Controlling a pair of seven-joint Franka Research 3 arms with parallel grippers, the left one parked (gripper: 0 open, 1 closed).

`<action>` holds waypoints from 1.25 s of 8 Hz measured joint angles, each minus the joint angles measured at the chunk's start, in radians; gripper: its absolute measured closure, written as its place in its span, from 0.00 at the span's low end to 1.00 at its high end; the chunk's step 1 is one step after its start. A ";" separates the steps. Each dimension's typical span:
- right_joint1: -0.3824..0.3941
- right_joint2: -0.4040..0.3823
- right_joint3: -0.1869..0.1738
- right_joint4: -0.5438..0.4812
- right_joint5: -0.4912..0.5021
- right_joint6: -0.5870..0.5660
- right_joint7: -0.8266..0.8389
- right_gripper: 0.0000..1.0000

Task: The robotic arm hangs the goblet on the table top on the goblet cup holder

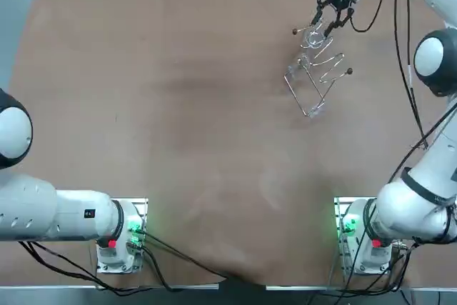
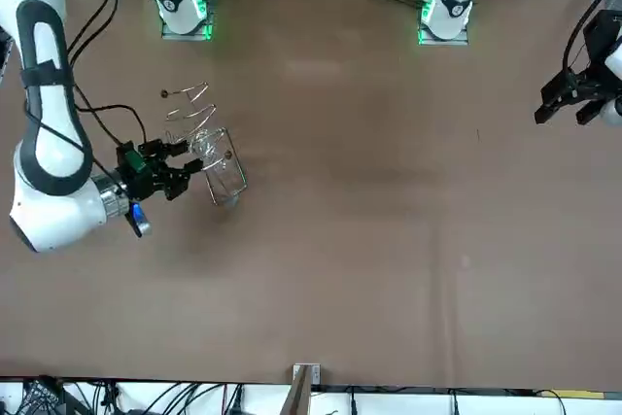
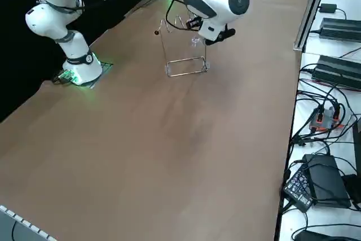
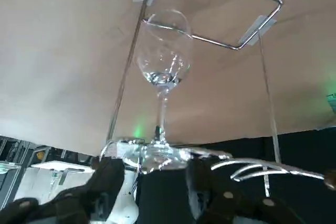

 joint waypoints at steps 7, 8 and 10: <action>-0.068 -0.030 -0.001 0.208 -0.094 0.031 -0.195 0.00; -0.061 -0.031 0.002 0.218 -0.198 0.087 -0.297 0.00; -0.018 -0.035 0.005 0.229 -0.427 0.185 -0.482 0.00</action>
